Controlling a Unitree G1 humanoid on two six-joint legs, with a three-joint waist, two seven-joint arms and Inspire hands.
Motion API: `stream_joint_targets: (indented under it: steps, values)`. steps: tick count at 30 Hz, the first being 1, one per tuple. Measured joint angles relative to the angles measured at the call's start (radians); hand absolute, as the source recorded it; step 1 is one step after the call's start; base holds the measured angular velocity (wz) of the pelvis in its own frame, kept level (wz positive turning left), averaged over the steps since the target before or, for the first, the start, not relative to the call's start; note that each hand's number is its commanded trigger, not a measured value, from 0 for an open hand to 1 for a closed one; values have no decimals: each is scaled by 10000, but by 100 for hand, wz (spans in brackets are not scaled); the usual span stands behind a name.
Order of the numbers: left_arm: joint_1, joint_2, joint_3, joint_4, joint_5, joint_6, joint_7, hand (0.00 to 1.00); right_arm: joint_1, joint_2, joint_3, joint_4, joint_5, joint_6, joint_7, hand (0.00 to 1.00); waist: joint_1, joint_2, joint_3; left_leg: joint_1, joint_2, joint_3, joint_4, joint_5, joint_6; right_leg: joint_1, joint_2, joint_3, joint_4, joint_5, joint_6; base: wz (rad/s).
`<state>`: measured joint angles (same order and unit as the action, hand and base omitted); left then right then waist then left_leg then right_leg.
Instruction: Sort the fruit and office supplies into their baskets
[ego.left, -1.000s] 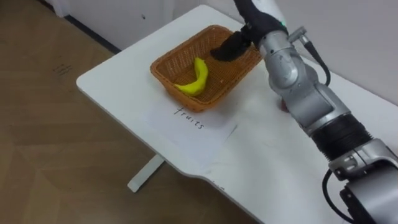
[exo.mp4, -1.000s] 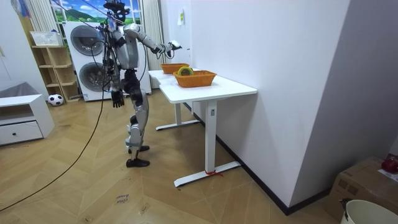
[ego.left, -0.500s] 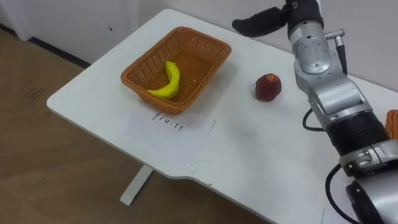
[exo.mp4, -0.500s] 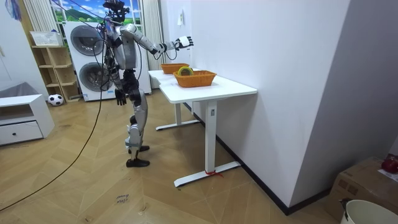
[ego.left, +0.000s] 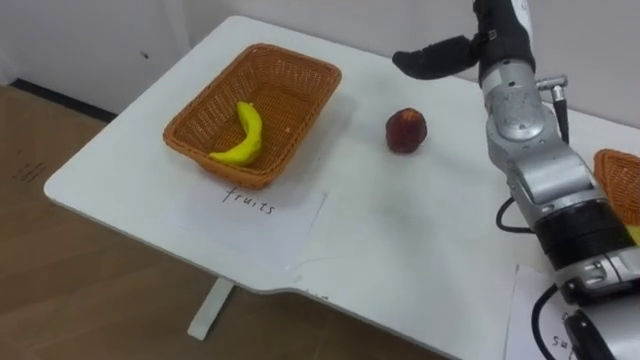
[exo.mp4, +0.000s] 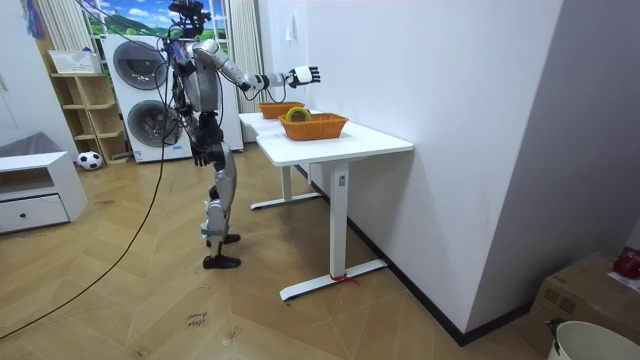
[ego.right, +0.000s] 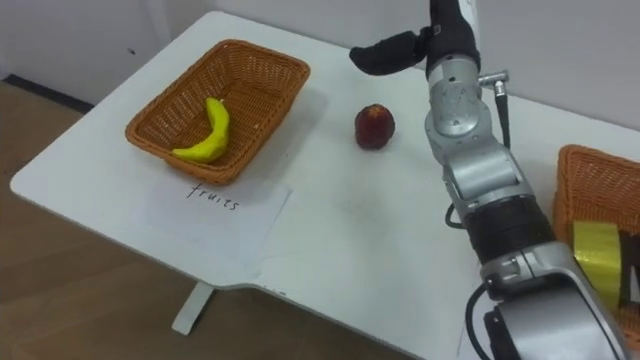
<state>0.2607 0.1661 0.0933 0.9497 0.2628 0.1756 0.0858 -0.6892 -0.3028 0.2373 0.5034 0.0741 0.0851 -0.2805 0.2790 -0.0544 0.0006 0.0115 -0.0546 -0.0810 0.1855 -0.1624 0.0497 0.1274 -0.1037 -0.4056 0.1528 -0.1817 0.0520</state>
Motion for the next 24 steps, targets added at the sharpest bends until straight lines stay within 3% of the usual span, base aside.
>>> stream_joint_targets:
  steps: [11, 20, 24]
  values:
    - [-141, -270, -5, 70, 17, -1, 208, 0, -7, -9, -127, 1115, -9, -11, 136, 0, 14, 63, 25, -558, 47, 224, 26, 2, 0, -625, 12, 199, 17, 17, -28, -5]
    - [-309, -263, -283, 118, 22, -22, 194, 0, -9, -6, -52, 1236, 495, -9, 563, 0, 139, 26, 49, -879, 66, 268, 30, 8, -1, -985, 12, 285, 14, 19, -31, -2]
    - [-496, -234, -342, 143, 22, -79, 193, 0, -9, -11, 142, 1238, 887, -9, 1000, 0, 293, -101, 121, -897, 76, 262, 12, 10, -3, -1019, 13, 326, 16, 19, -31, -2]
